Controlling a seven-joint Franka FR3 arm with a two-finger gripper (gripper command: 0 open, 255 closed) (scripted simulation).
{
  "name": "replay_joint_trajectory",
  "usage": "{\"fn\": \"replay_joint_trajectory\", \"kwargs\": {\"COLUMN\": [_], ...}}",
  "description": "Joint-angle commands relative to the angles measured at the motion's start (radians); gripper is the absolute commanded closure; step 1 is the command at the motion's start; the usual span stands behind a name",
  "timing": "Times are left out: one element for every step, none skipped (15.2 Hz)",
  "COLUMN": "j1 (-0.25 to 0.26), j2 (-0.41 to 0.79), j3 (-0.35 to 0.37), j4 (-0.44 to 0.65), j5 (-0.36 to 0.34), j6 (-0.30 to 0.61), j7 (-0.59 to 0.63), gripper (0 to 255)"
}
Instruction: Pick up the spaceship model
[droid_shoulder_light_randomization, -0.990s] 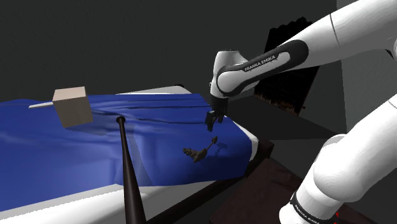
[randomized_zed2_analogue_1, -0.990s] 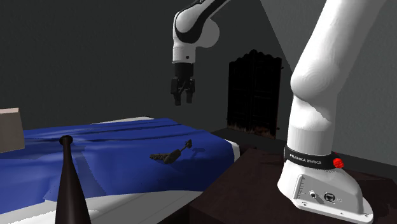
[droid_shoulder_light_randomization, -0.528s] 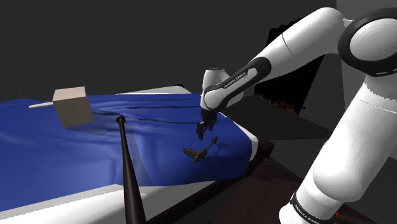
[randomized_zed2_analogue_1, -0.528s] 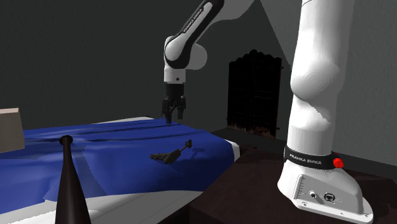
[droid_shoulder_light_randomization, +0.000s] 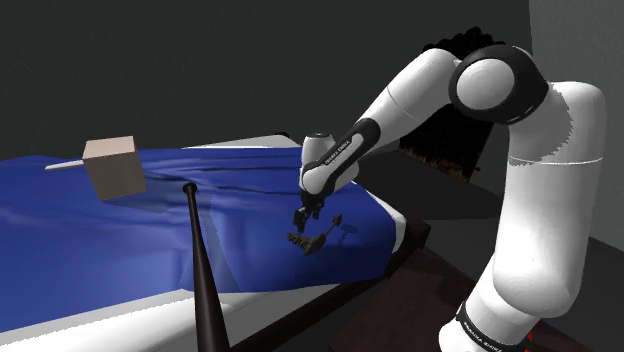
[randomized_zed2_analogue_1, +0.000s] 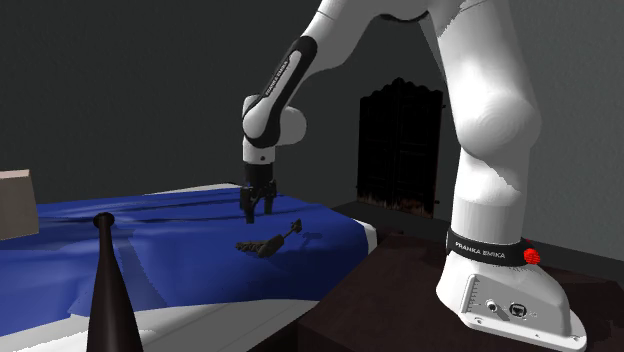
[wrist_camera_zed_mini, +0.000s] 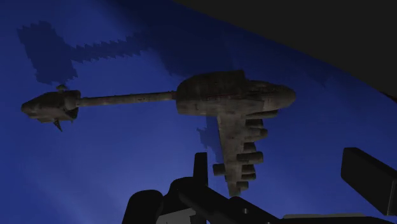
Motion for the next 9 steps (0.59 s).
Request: {"fn": "replay_joint_trajectory", "kwargs": {"j1": [0.003,0.005,0.007,0.008,0.009,0.010,0.011,0.011,0.012], "j2": [0.091,0.131,0.171,0.187,0.199,0.211,0.224,0.236,0.248], "j3": [-0.004,-0.006,-0.008,-0.009,-0.010,-0.011,-0.011,-0.012,-0.013], "j4": [0.062,0.091,0.121,0.134,0.136,0.138,0.141,0.143,0.146], "j5": [-0.010,-0.014,-0.018,-0.019,-0.020,-0.021,-0.022,-0.023,-0.024], "j6": [0.030,0.041,0.051,0.055,0.065,0.075,0.085,0.094,0.104], "j7": [0.000,-0.001,-0.001,-0.002,-0.001,0.000,0.000,0.001,0.001], "gripper": [0,0,0,0,0,0,0,0,0]}}
